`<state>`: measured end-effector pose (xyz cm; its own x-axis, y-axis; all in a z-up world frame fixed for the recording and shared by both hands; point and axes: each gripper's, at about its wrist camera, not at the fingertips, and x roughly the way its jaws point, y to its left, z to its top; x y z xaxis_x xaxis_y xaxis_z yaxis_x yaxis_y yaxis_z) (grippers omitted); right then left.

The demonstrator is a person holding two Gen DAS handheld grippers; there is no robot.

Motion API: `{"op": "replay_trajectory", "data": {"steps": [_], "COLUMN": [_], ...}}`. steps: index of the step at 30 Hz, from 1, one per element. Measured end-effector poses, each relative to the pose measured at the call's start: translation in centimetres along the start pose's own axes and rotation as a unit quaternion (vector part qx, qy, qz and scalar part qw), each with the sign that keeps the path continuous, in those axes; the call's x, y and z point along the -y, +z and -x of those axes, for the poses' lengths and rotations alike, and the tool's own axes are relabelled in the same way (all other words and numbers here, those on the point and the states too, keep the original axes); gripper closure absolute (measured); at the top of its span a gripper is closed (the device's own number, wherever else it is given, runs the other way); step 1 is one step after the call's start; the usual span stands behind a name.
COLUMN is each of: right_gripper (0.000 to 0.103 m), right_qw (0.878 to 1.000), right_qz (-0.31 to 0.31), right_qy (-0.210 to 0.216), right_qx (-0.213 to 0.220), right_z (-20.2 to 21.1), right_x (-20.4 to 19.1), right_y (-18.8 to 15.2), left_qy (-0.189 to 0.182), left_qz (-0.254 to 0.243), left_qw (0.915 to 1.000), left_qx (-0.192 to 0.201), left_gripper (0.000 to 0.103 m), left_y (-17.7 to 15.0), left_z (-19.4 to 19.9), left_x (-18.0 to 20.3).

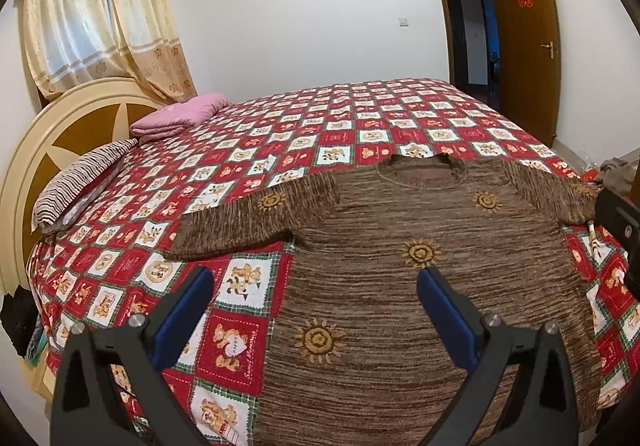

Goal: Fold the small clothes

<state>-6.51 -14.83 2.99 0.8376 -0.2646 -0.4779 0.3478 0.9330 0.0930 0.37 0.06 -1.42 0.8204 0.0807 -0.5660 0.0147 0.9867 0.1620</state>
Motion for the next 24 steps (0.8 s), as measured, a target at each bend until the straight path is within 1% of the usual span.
{"op": "replay_trajectory", "data": {"steps": [24], "right_gripper": [0.001], "right_qw": [1.000], "right_qz": [-0.002], "right_qy": [0.000], "right_qx": [-0.004], "right_z": [-0.28], "right_x": [-0.15], "right_y": [-0.15], "left_qy": [0.001], "left_qz": [-0.003], "left_qw": [1.0000], "left_qx": [-0.005], "left_gripper": [0.000], "left_y": [-0.24], "left_z": [-0.13], "left_x": [0.11]}}
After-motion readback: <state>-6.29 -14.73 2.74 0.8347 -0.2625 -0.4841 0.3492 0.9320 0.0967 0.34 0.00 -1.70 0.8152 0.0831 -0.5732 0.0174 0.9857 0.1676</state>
